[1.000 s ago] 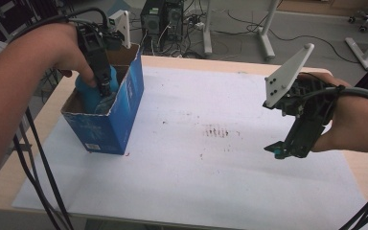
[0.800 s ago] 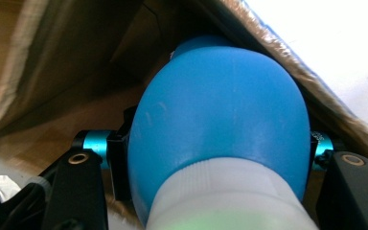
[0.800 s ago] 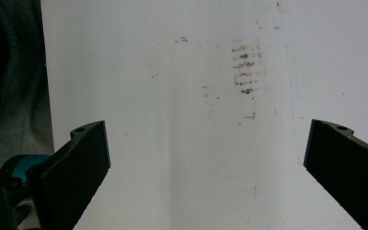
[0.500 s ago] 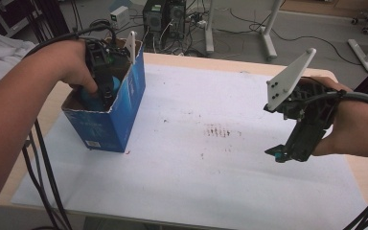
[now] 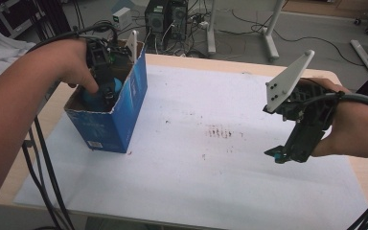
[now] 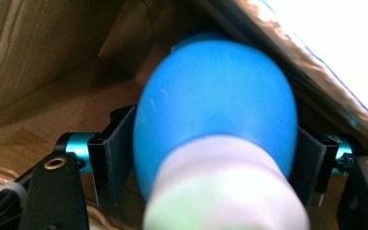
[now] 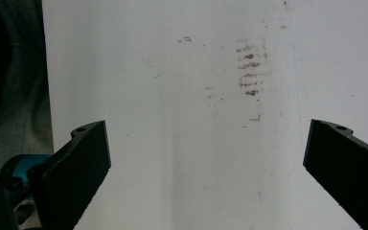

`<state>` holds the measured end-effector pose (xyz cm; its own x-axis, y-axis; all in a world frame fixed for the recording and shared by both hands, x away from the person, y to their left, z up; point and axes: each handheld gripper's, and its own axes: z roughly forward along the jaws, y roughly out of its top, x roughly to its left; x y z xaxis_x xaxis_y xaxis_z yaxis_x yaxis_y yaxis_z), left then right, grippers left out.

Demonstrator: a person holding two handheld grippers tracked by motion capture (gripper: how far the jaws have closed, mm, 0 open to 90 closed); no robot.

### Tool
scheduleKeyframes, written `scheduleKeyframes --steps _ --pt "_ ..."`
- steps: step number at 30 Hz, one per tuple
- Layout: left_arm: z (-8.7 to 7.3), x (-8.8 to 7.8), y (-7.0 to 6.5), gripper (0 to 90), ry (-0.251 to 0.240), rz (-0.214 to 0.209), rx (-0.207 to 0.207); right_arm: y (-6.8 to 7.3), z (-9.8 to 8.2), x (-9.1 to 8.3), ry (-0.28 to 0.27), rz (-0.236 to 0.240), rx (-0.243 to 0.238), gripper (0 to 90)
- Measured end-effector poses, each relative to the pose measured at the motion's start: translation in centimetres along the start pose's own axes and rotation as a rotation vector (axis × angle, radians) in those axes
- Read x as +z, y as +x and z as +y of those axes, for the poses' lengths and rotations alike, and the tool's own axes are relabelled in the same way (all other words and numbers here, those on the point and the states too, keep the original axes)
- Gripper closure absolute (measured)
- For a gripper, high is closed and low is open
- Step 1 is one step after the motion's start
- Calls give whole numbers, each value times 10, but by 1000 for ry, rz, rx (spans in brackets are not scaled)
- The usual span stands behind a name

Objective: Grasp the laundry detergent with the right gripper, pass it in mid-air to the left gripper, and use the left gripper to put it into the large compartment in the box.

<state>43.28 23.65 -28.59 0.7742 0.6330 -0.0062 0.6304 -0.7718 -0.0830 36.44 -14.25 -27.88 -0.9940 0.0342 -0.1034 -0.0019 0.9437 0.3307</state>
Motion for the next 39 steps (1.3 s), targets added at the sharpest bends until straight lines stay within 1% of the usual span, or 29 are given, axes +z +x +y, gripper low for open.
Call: scheduleKeyframes --steps 1,2,4,5,6,7,8,9,12,15,16,17,18,19,20,21,22,23,25,26,29,30,31,33,36,38,39 --pt "0 -2 1 285 4 1 5 0 0 0 -3 0 0 13" --pt "-1 -4 0 284 -12 3 -13 0 -1 0 2 1 2 13" --pt "-2 -6 1 284 -18 2 -15 -1 -2 0 -3 5 4 13" --pt "-2 -7 0 284 -28 -6 -23 -1 -2 -1 -2 2 2 13" --pt "-4 -11 0 284 -27 -3 -22 -1 -2 -1 2 5 6 13" --pt "-4 -11 0 283 -27 -3 -22 -1 -3 -2 2 6 8 13" --pt "-5 -15 -1 261 -25 0 -20 -1 -3 -2 3 7 7 13" --pt "-6 -17 -1 257 -21 -6 -15 -1 -4 -2 3 5 10 13" --pt "-7 -21 -2 249 -27 -7 -18 -2 -5 -4 8 6 10 13" --pt "-8 -30 -4 242 -30 -2 -8 -4 -6 -6 5 4 13 13" --pt "-9 -35 -5 242 -31 8 -7 -4 -6 -7 8 4 14 14" --pt "-9 -35 -5 233 -31 8 -7 -6 -6 -8 25 -1 13 14" --pt "-9 -42 -6 225 -34 17 -7 -6 -7 -8 34 -6 13 13" --pt "-9 -42 -6 225 -34 17 -7 -6 -7 -8 34 -6 13 13" --pt "-9 -50 -8 225 -40 25 -2 -8 -6 -10 37 -8 15 14" --pt "-9 -50 -8 218 -40 25 -2 -8 -6 -10 37 -8 15 14" --pt "-9 -55 -9 208 -42 33 1 -9 -6 -14 35 -8 17 14" --pt "-8 -62 -11 208 -42 35 7 -10 -6 -15 35 -10 20 13" --pt "-8 -70 -14 207 -46 34 18 -11 -6 -18 40 -8 14 14" --pt "-7 -73 -16 208 -43 33 25 -12 -6 -20 44 -7 19 13" --pt "-5 -82 -23 187 -58 29 47 -14 -6 -23 55 0 4 13" --pt "-4 -85 -27 178 -65 28 60 -15 -6 -24 61 3 5 13" --pt "-3 -88 -29 167 -70 25 71 -16 -7 -25 62 5 -5 13" --pt "1 -92 -35 167 -69 21 106 -17 -6 -28 59 12 -7 13" --pt "6 -95 -44 147 -71 10 147 -18 -5 -32 64 14 -15 13" --pt "10 -97 -51 147 -70 1 182 -18 -4 -34 72 13 -22 13" --pt "10 -97 -51 147 -70 1 182 -18 -3 -35 77 14 -27 13"
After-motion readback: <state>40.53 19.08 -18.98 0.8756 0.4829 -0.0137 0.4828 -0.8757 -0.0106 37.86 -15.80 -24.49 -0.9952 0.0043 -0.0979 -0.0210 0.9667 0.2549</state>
